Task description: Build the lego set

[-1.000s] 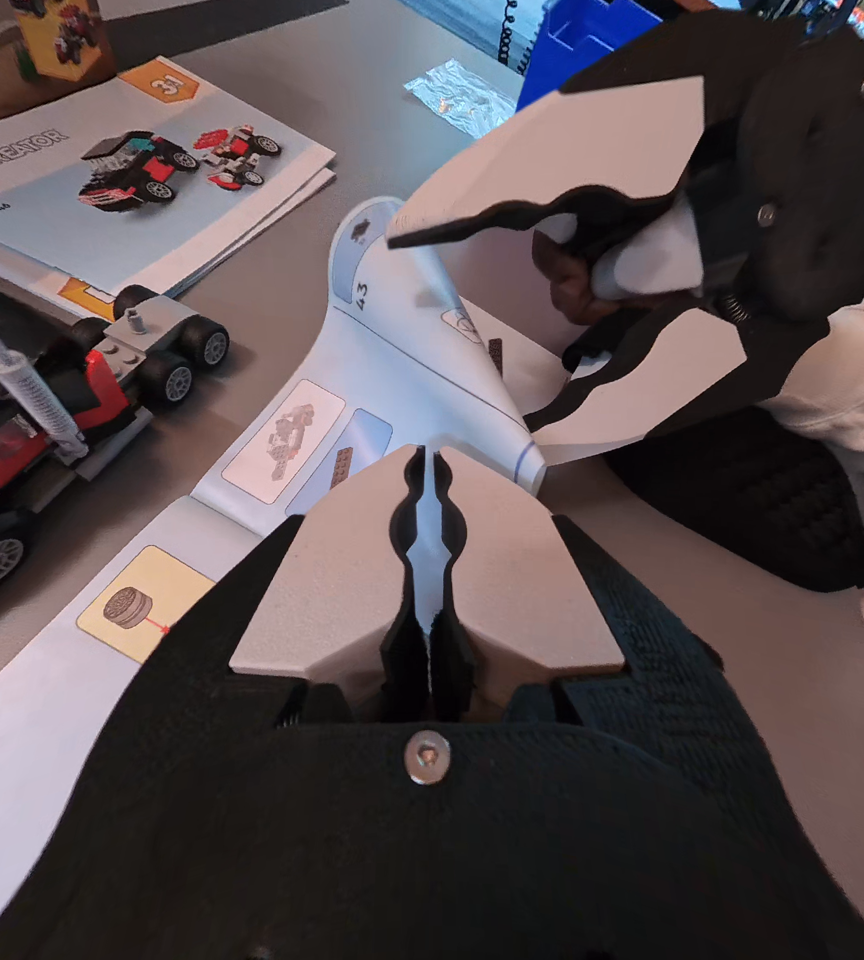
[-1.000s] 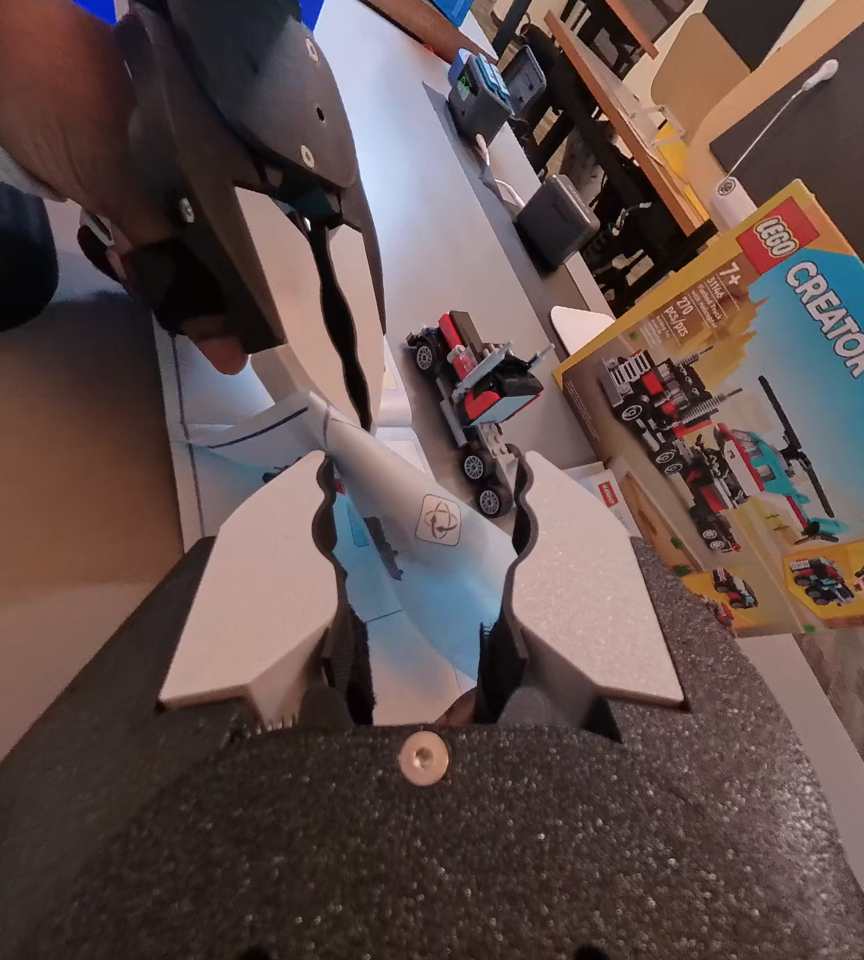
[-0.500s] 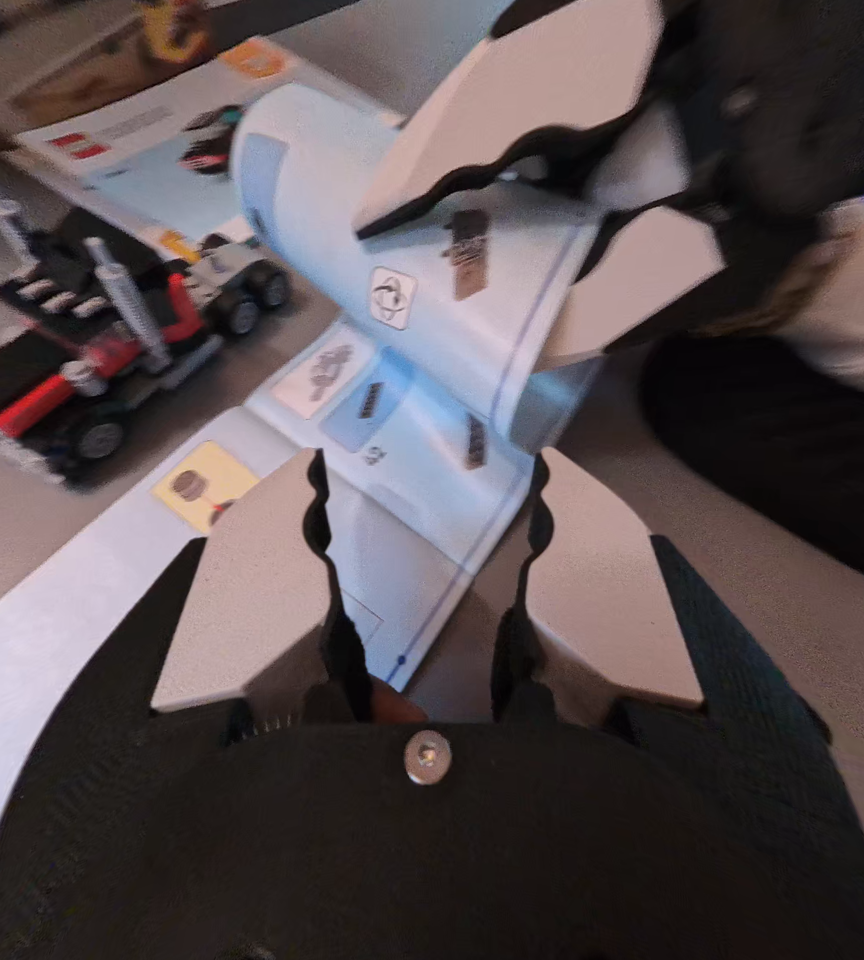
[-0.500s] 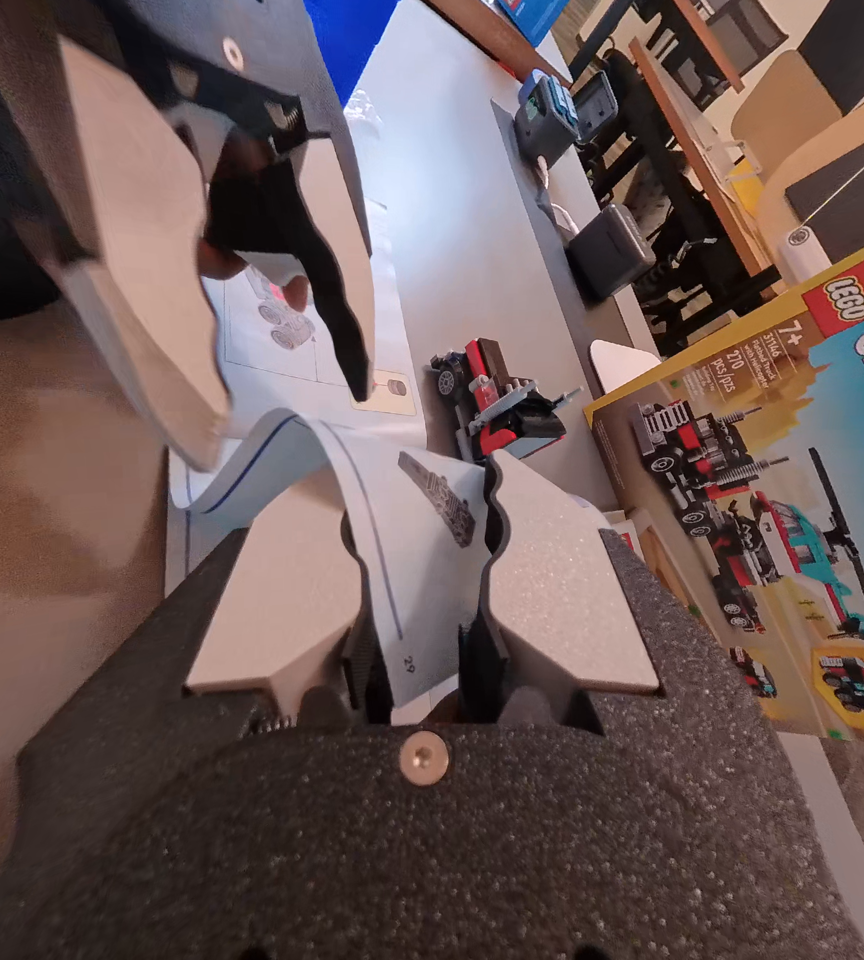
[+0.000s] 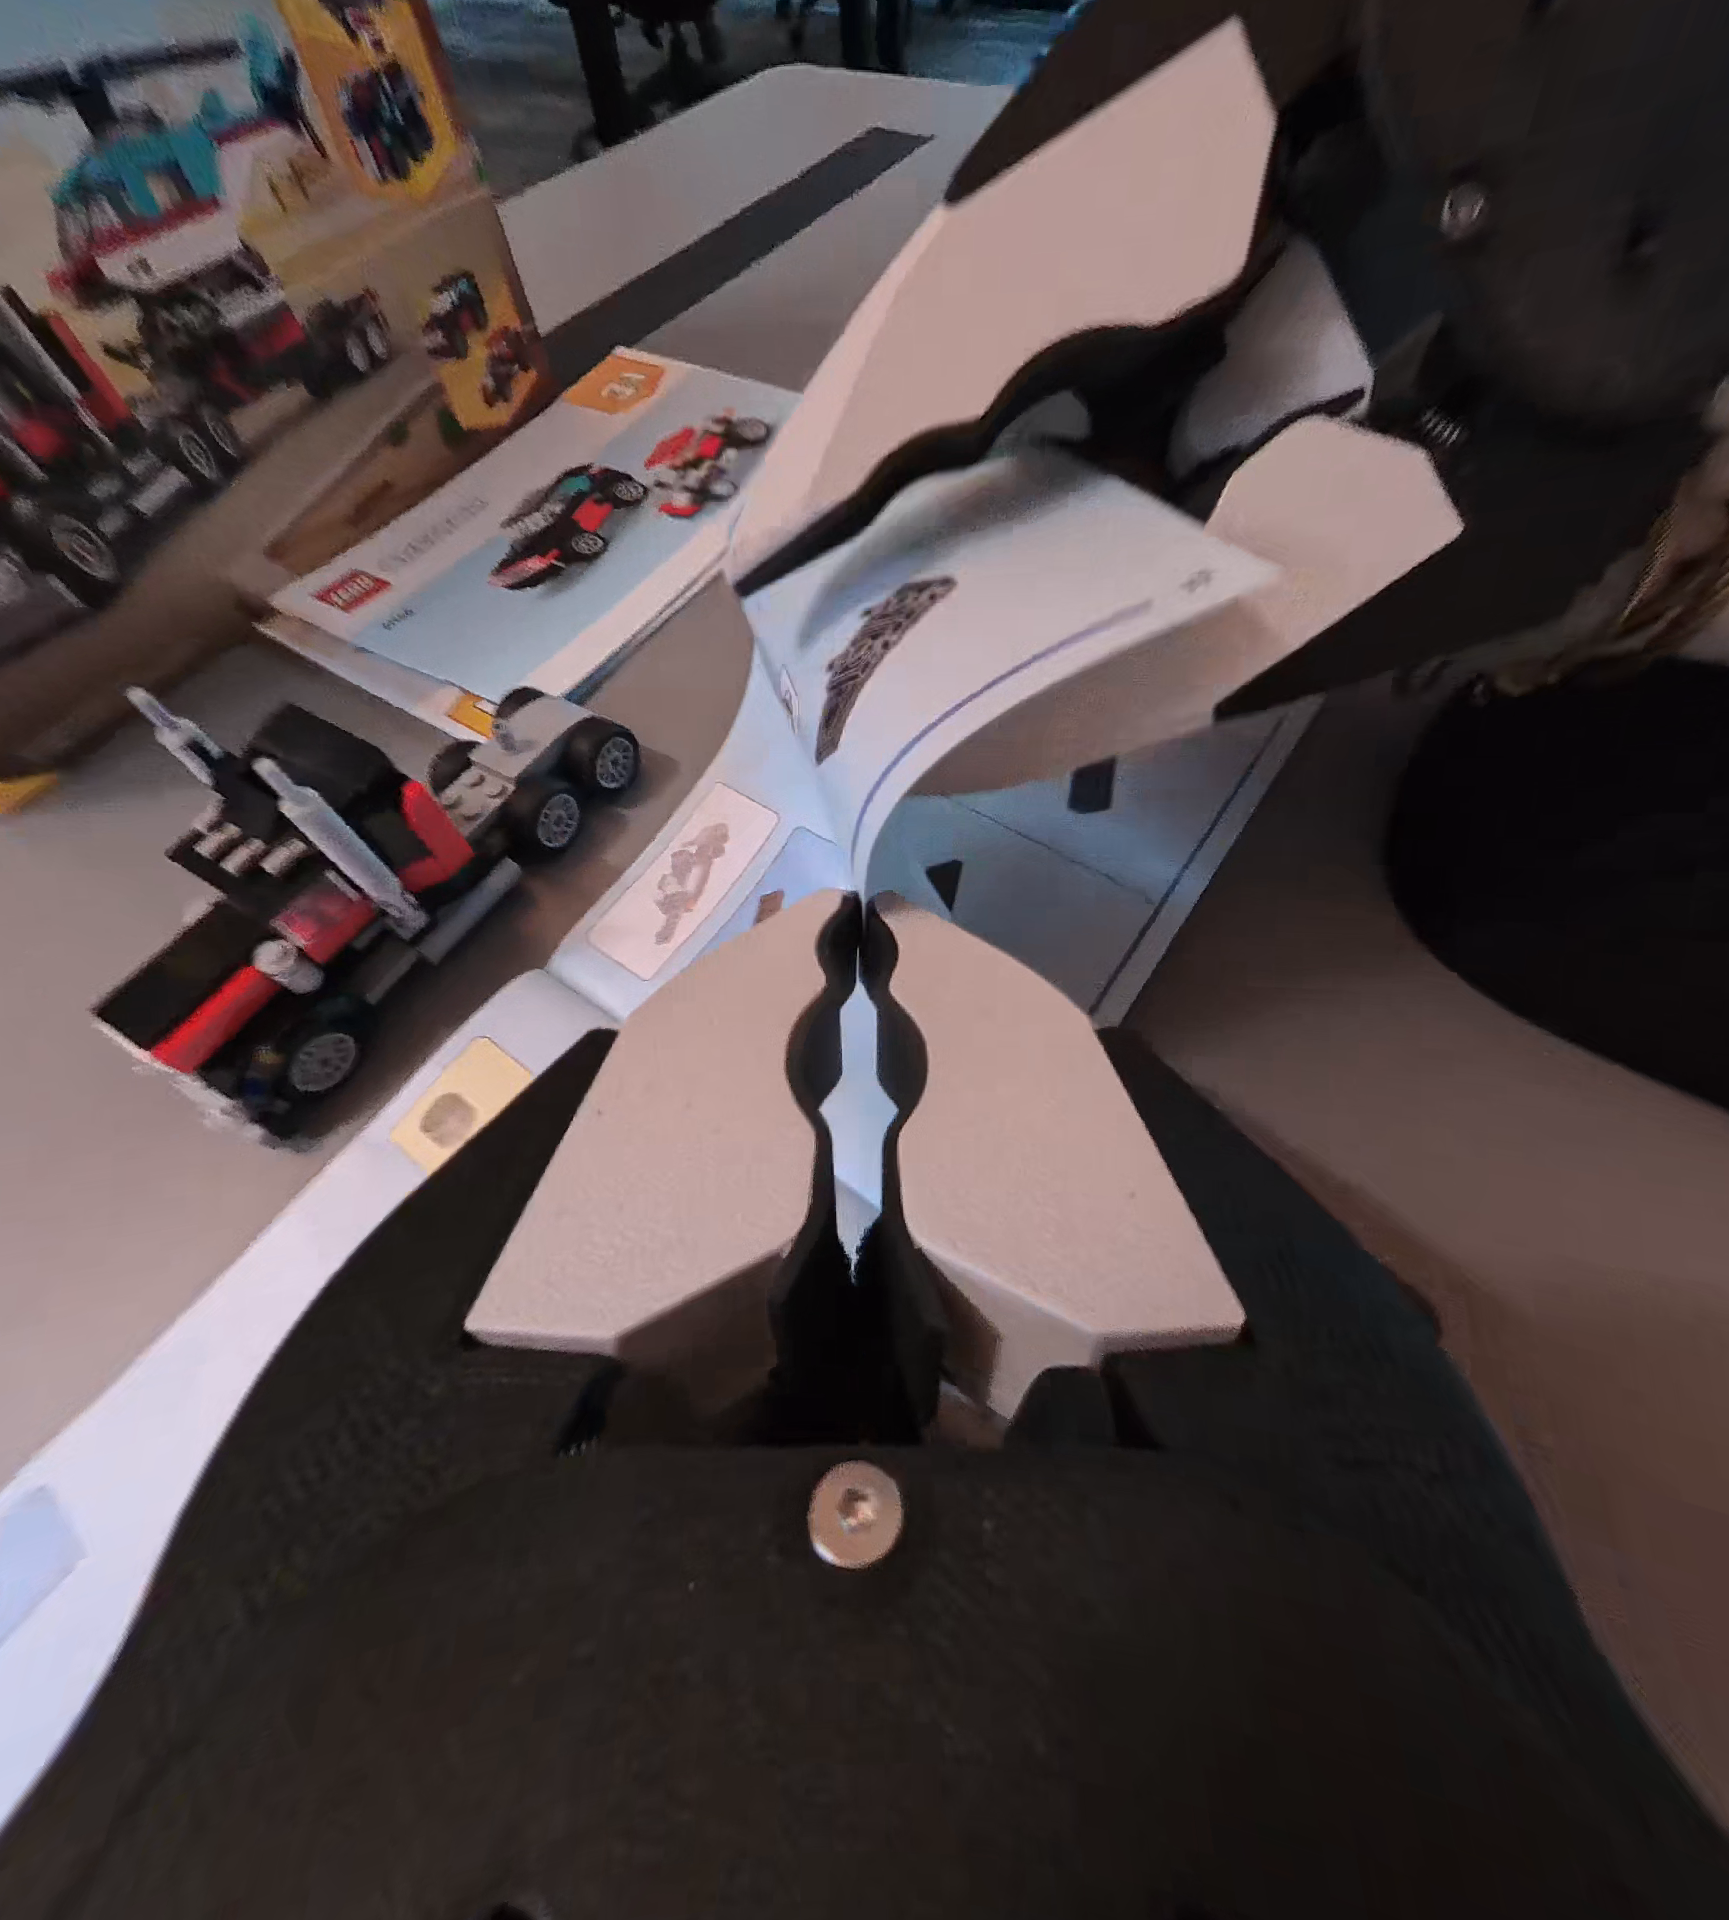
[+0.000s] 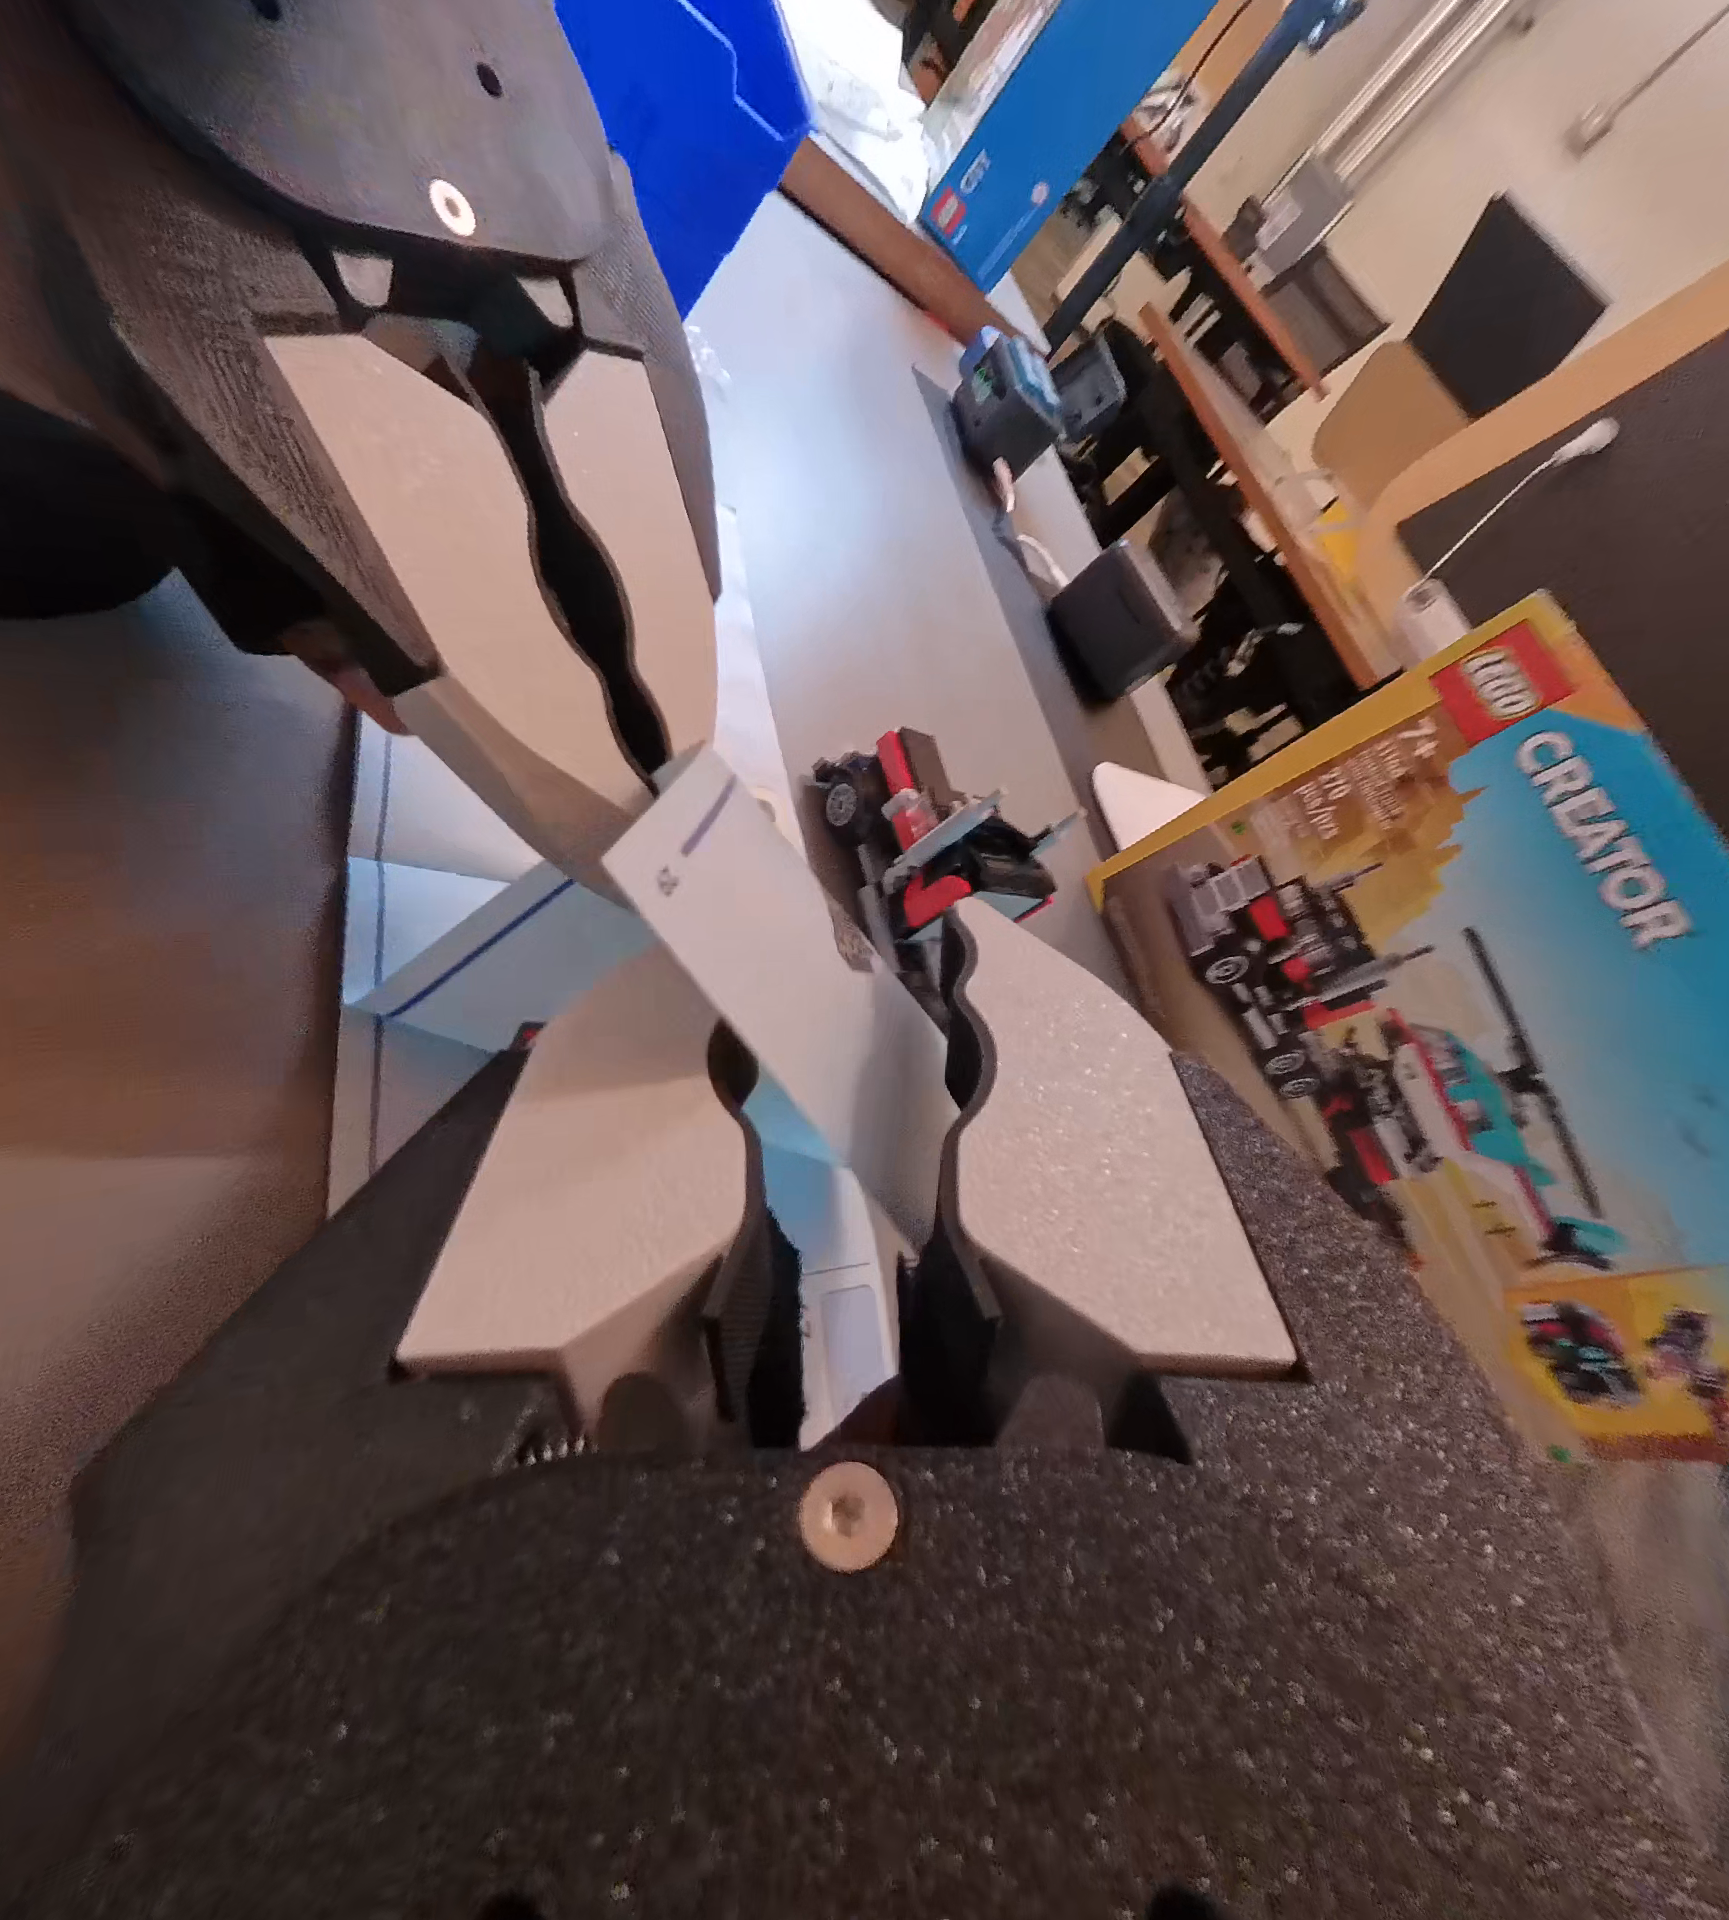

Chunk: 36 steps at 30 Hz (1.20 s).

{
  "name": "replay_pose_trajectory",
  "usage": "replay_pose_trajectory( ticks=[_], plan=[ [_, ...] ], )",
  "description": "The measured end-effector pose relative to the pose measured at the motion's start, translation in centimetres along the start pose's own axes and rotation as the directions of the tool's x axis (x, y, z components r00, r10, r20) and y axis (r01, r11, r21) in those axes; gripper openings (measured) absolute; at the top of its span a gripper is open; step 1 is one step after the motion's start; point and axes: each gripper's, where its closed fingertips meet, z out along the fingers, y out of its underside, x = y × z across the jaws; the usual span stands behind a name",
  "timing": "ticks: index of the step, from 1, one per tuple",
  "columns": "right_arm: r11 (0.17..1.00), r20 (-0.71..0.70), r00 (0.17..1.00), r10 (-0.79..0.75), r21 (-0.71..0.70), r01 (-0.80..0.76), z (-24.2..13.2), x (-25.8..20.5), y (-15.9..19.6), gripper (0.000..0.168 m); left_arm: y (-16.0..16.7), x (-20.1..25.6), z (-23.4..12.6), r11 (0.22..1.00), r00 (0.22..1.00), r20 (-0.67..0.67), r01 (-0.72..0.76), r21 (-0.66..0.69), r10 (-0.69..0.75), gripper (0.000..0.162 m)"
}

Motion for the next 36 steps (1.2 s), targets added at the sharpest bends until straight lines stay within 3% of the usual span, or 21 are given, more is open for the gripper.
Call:
replay_pose_trajectory(
  ticks=[4, 10, 14, 17, 19, 21, 24, 28, 31, 36],
  plan=[
    [0.994, -0.053, 0.993, -0.103, 0.019, 0.104, -1.6, 0.1, -1.0, 0.036, -0.3, -0.3, -0.8, 0.990, 0.985, 0.112, -0.138, 0.021, 0.135, 0.001],
    [0.924, -0.193, 0.911, -0.364, 0.050, 0.379, -3.7, -0.8, -3.3, 0.023, -1.1, -0.8, -1.9, 0.938, 0.897, 0.289, -0.347, -0.007, 0.334, 0.001],
    [0.907, -0.197, 0.894, -0.403, 0.043, 0.419, -4.3, -1.5, -3.6, 0.018, -0.9, -1.0, -1.8, 0.935, 0.889, 0.301, -0.354, -0.028, 0.346, 0.001],
    [0.949, -0.210, 0.939, -0.272, 0.104, 0.298, -4.8, -0.8, -4.0, 0.021, -1.0, -1.8, -2.4, 0.965, 0.920, 0.304, -0.264, 0.010, 0.248, 0.001],
    [0.972, -0.210, 0.973, -0.096, 0.190, 0.136, -5.4, 0.2, -4.4, 0.023, -1.2, -2.8, -3.6, 0.987, 0.941, 0.316, -0.145, 0.067, 0.116, 0.001],
    [0.965, -0.123, 0.987, 0.106, 0.252, -0.072, -5.0, 0.6, -4.2, 0.020, -0.8, -4.2, -5.5, 0.992, 0.935, 0.354, -0.021, 0.123, -0.024, 0.001],
    [0.938, 0.172, 0.925, 0.338, 0.024, -0.347, -1.9, -2.6, -1.2, 0.016, 1.2, -6.2, -8.8, 0.979, 0.879, 0.441, 0.118, 0.167, -0.181, 0.001],
    [0.921, 0.276, 0.883, 0.379, -0.209, -0.330, 0.9, -6.1, 2.0, 0.015, 4.2, -7.5, -12.2, 0.967, 0.797, 0.547, 0.213, 0.140, -0.255, 0.001],
    [0.894, 0.311, 0.862, 0.399, -0.340, -0.291, 1.8, -7.8, 4.1, 0.016, 7.1, -8.3, -13.4, 0.964, 0.762, 0.612, 0.266, -0.001, -0.210, 0.004],
    [0.872, 0.353, 0.808, 0.472, -0.324, -0.367, 1.5, -8.1, 4.2, 0.014, 10.9, -9.2, -15.1, 0.921, 0.723, 0.665, 0.365, -0.137, -0.188, 0.016]
  ],
)
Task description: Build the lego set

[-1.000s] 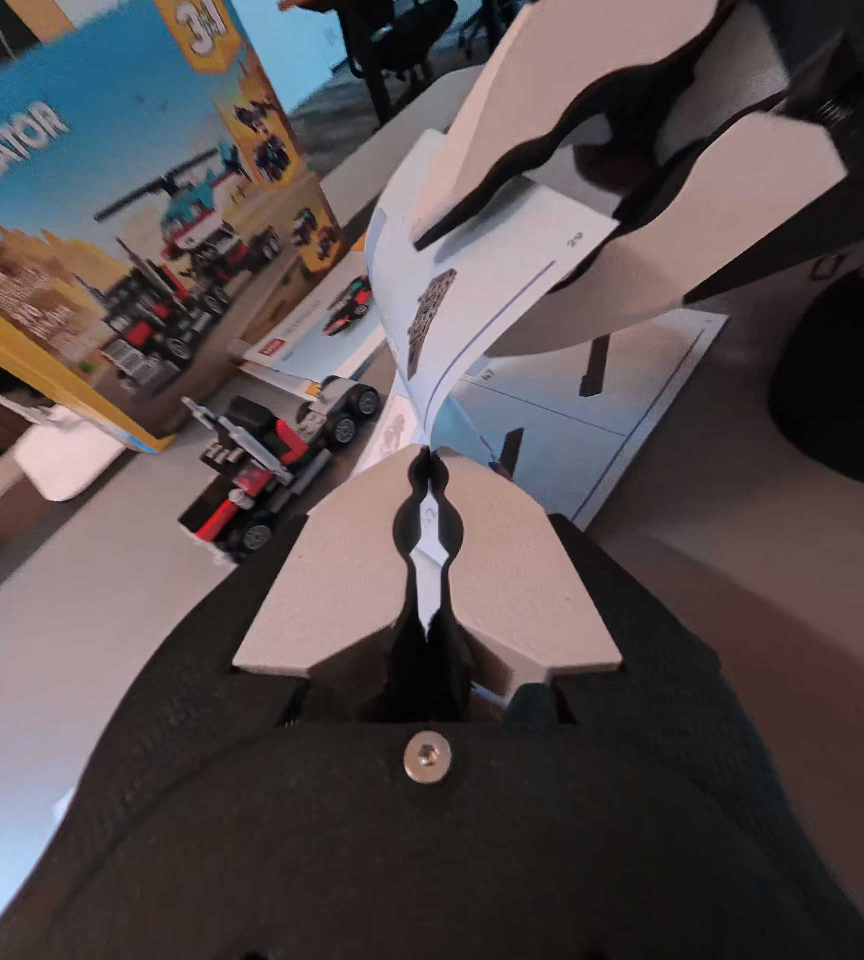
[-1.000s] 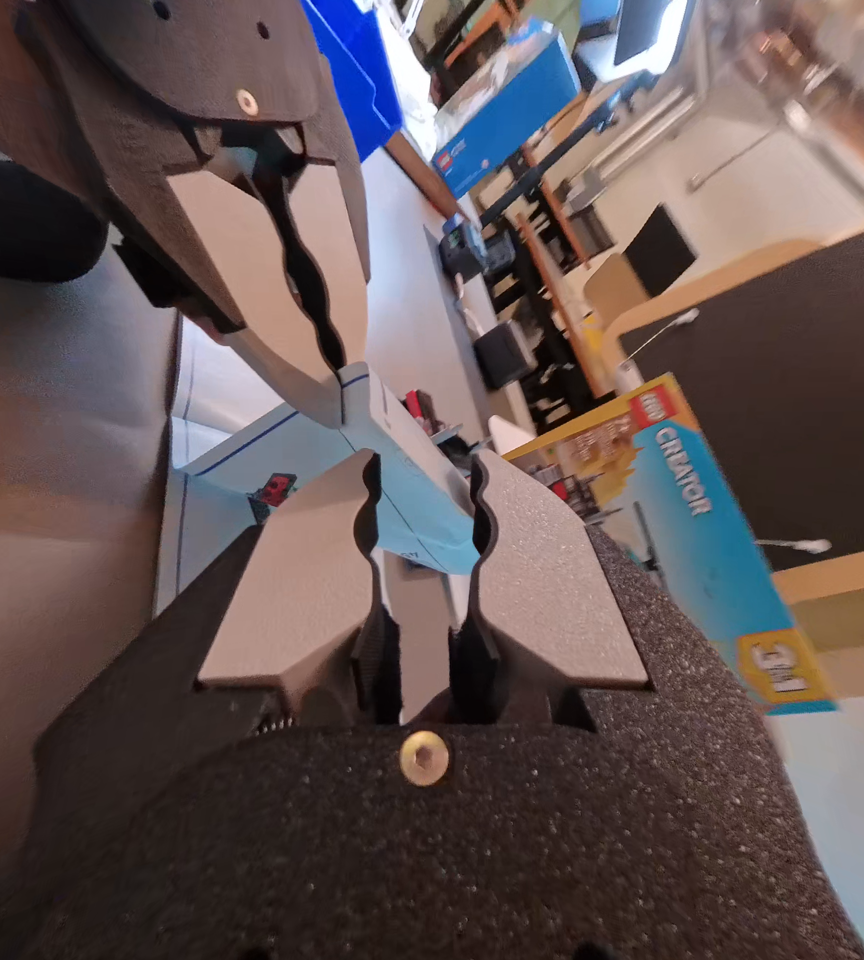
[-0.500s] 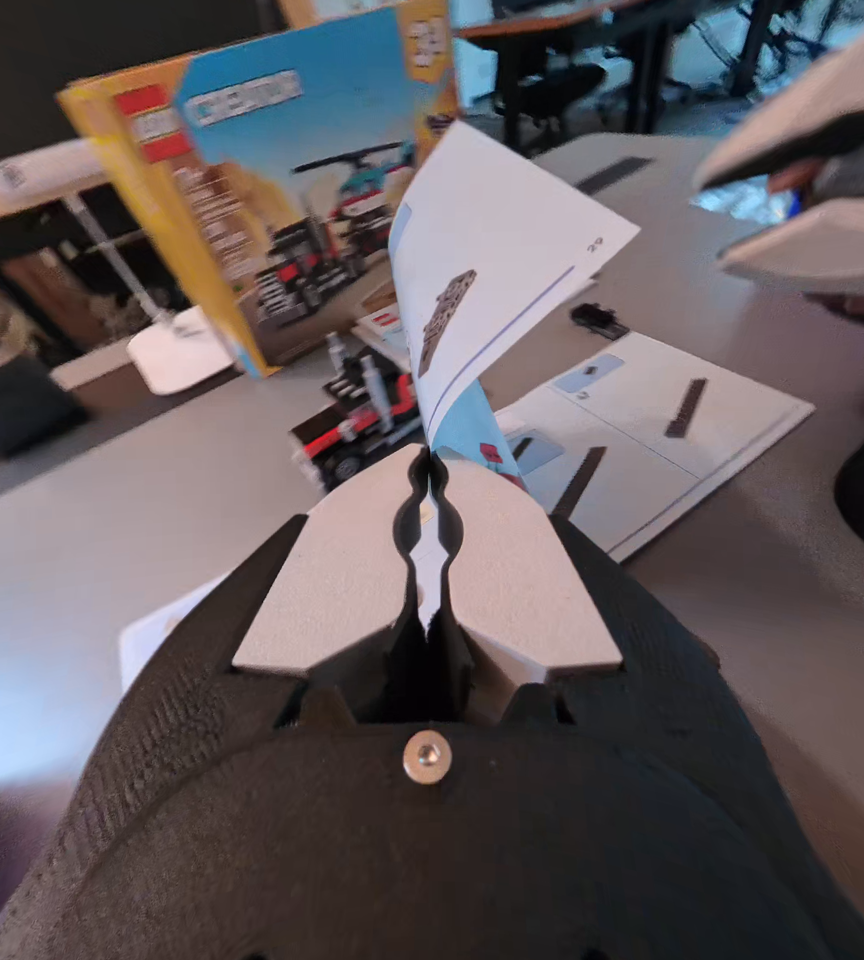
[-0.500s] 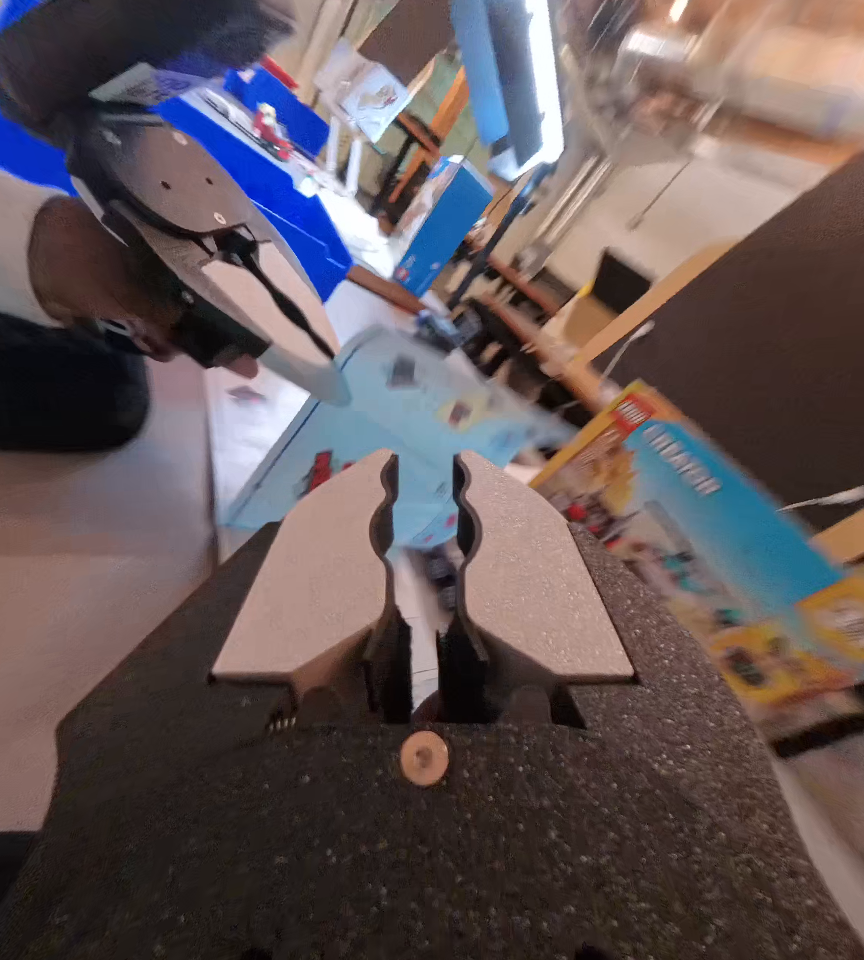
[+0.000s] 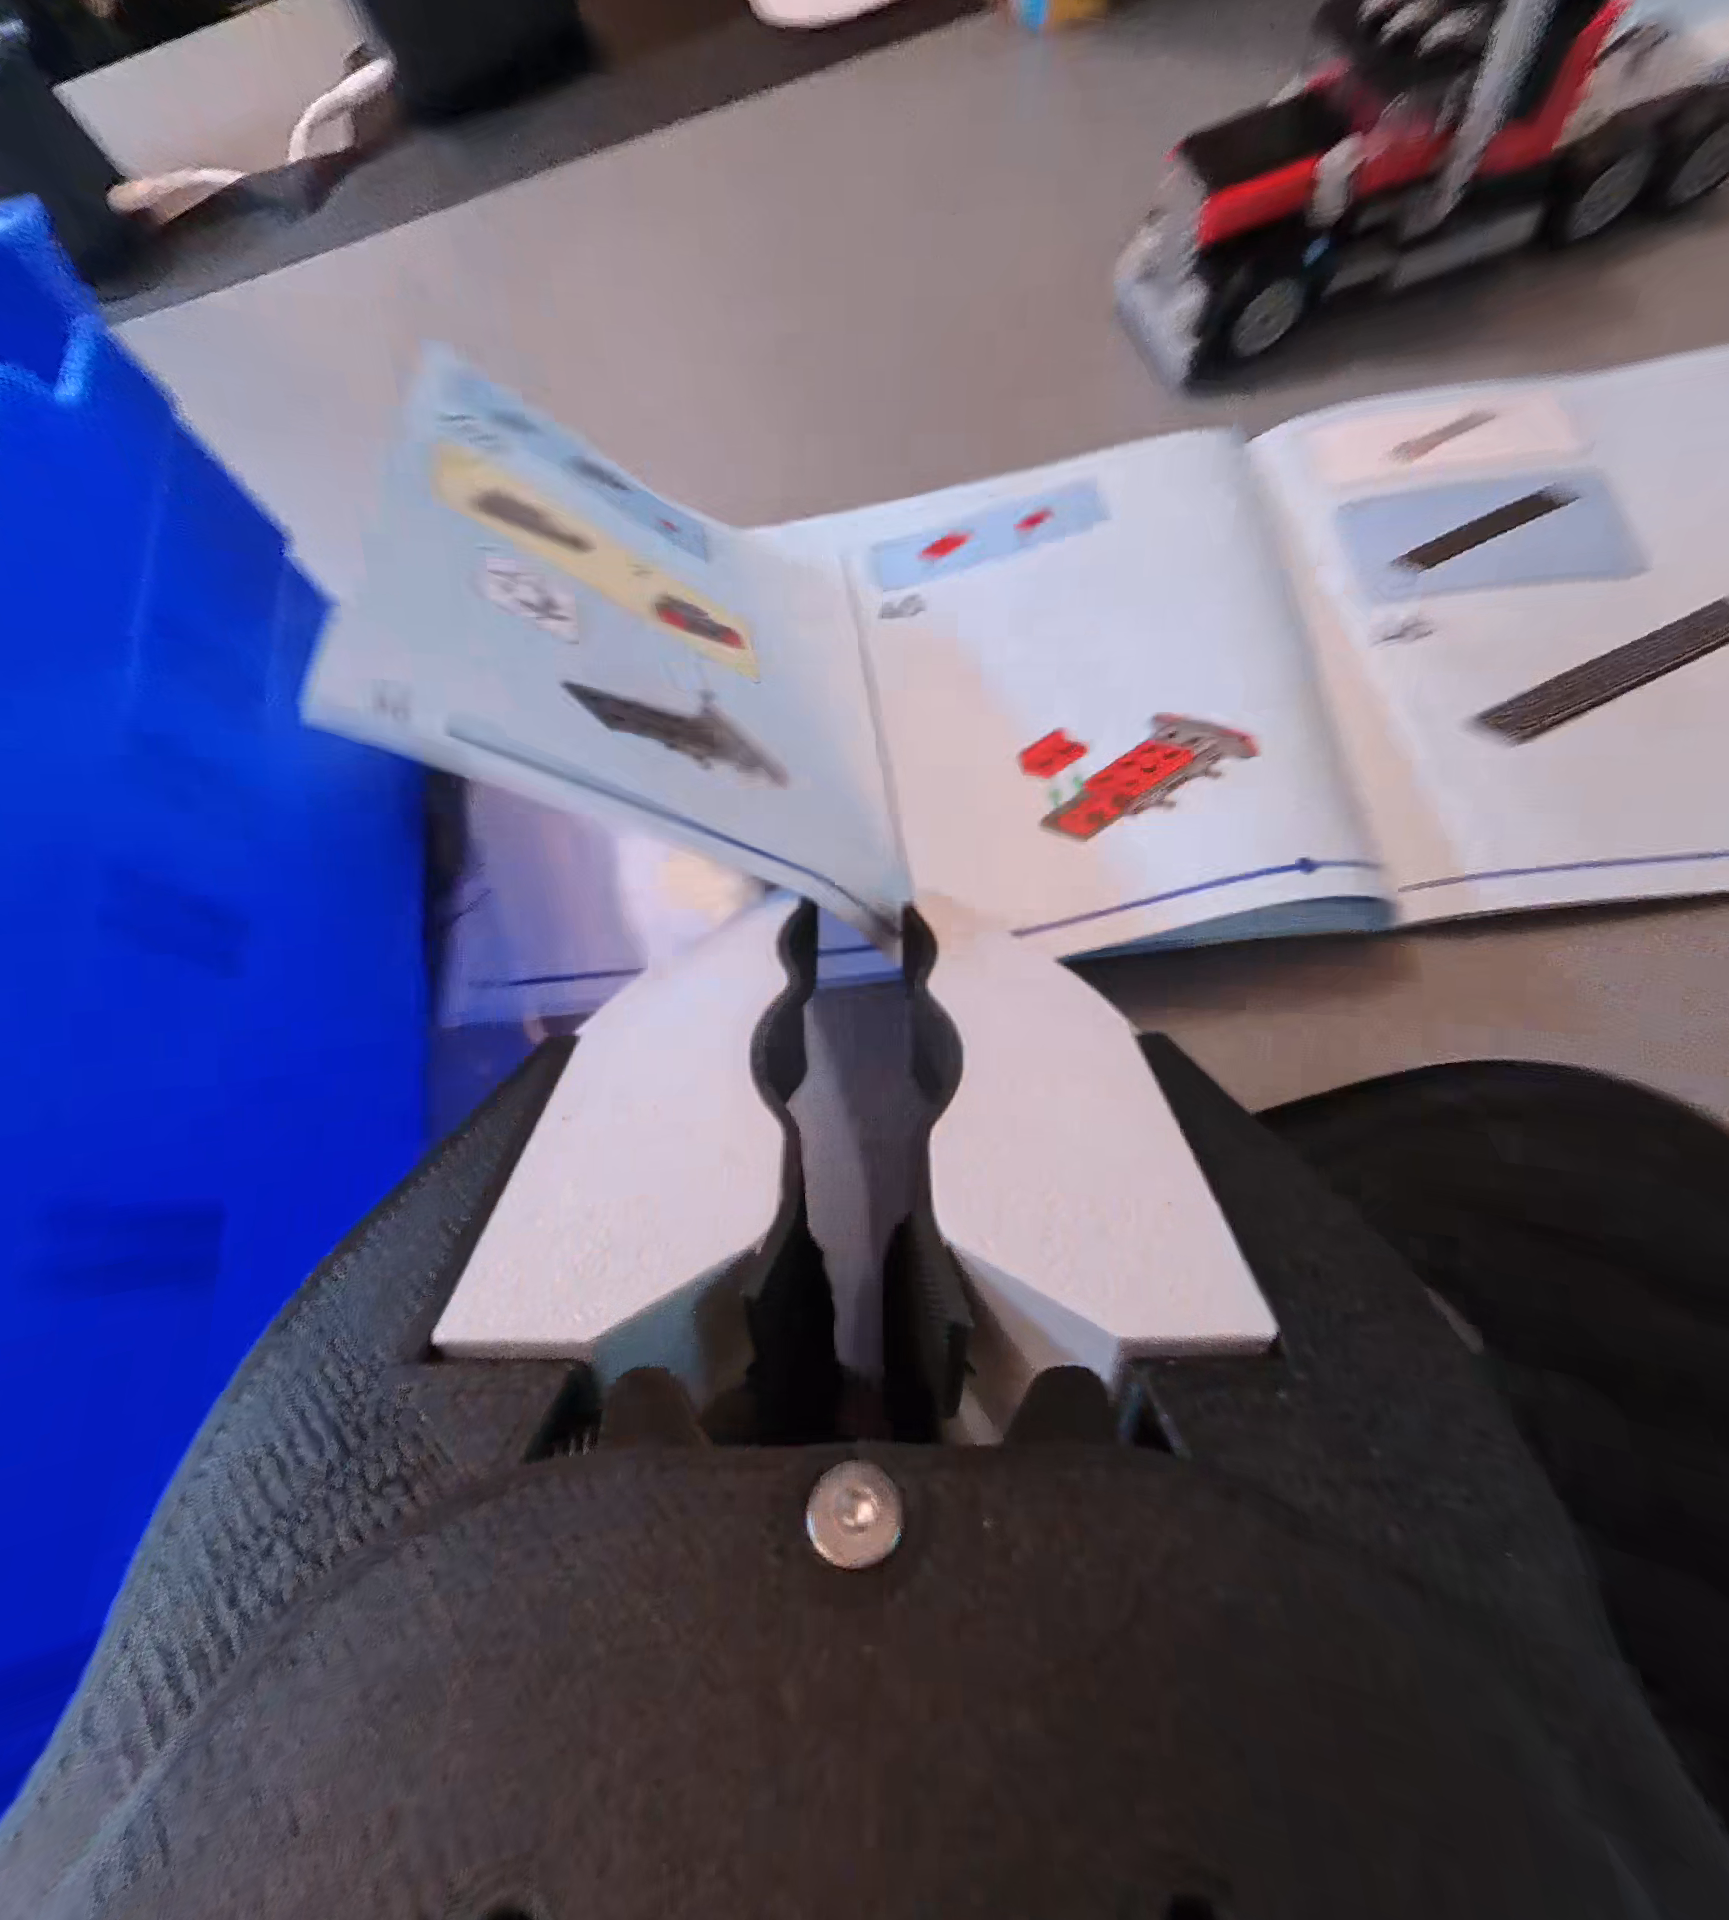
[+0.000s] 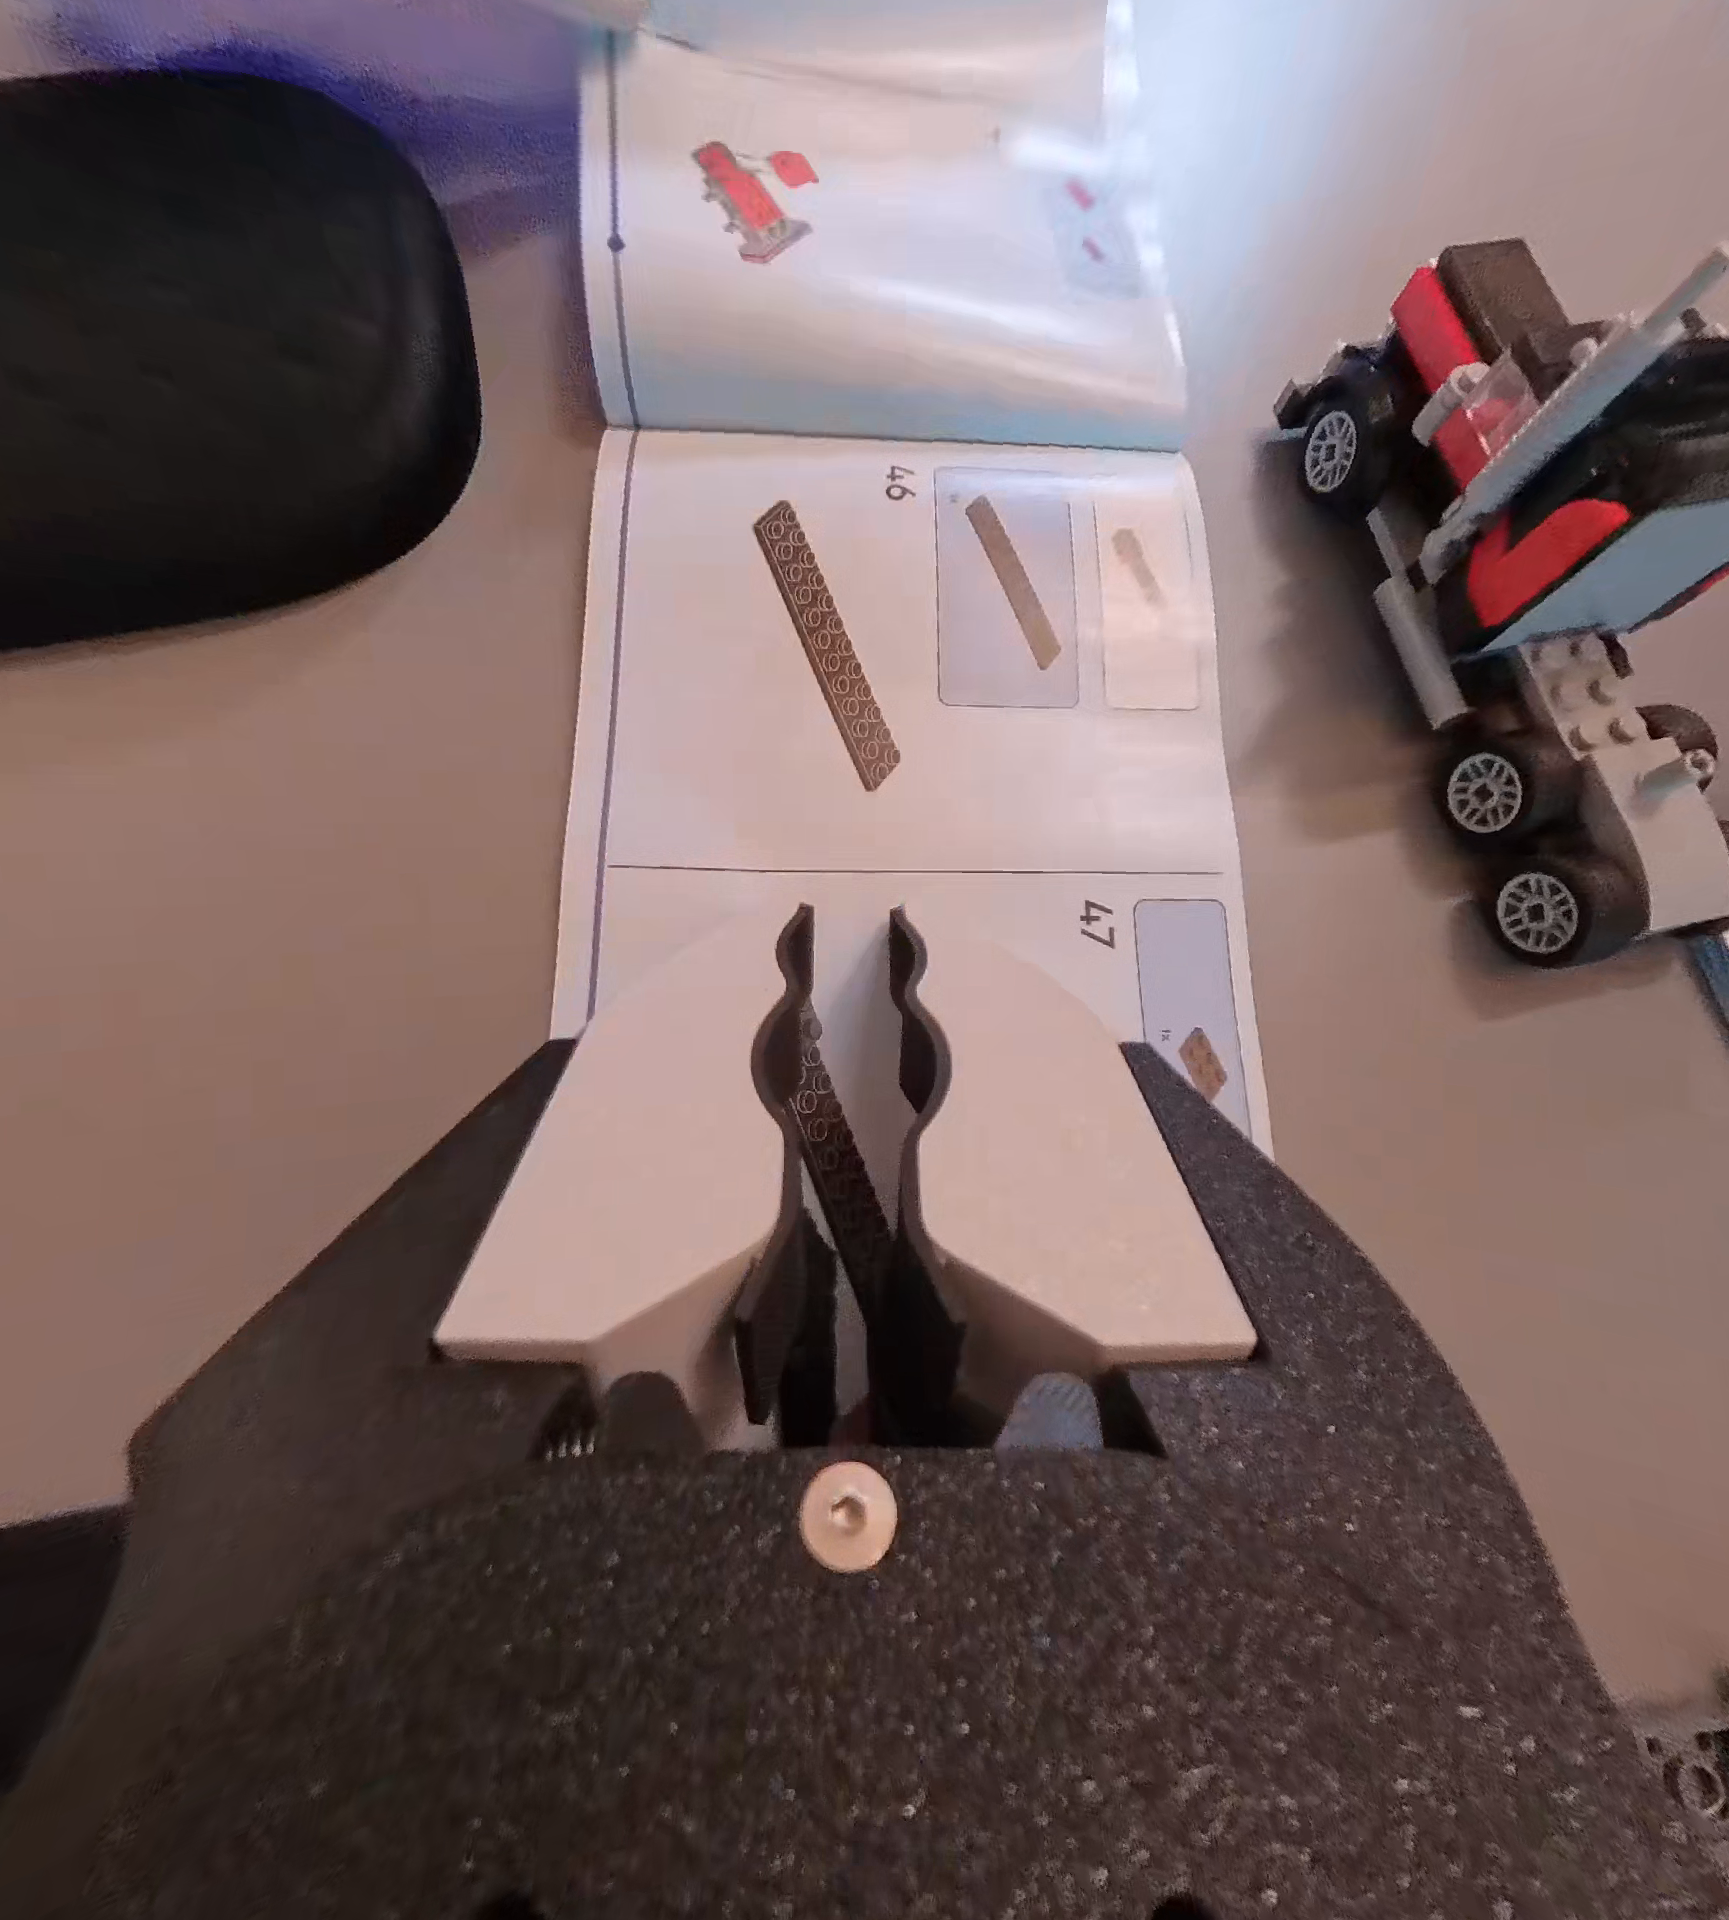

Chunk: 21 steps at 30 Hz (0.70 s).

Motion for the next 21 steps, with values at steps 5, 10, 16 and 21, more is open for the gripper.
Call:
replay_pose_trajectory(
  ticks=[5, 10, 16, 21],
  plan=[
    [0.999, 0.064, 0.998, -0.019, -0.037, 0.022, -2.4, 0.6, 2.2, 0.014, -0.3, -1.6, -1.9, 0.995, 0.989, 0.116, -0.091, -0.043, 0.096, 0.027],
    [0.979, 0.165, 0.980, -0.106, -0.157, 0.133, -6.6, 1.6, 6.0, 0.013, -7.2, 6.7, -3.6, 0.969, 0.947, -0.318, 0.038, 0.242, 0.042, 0.024],
    [0.988, 0.239, 0.965, 0.105, 0.086, -0.129, -5.0, 0.8, -1.8, 0.010, -8.3, 20.6, -2.0, 0.948, 0.537, -0.782, -0.209, 0.239, 0.316, 0.004],
    [0.902, 0.448, 0.817, 0.363, 0.049, -0.428, -1.8, -0.1, -2.2, 0.004, -3.2, 21.7, 2.3, 0.876, 0.508, -0.791, -0.476, 0.074, 0.343, 0.002]
  ],
)
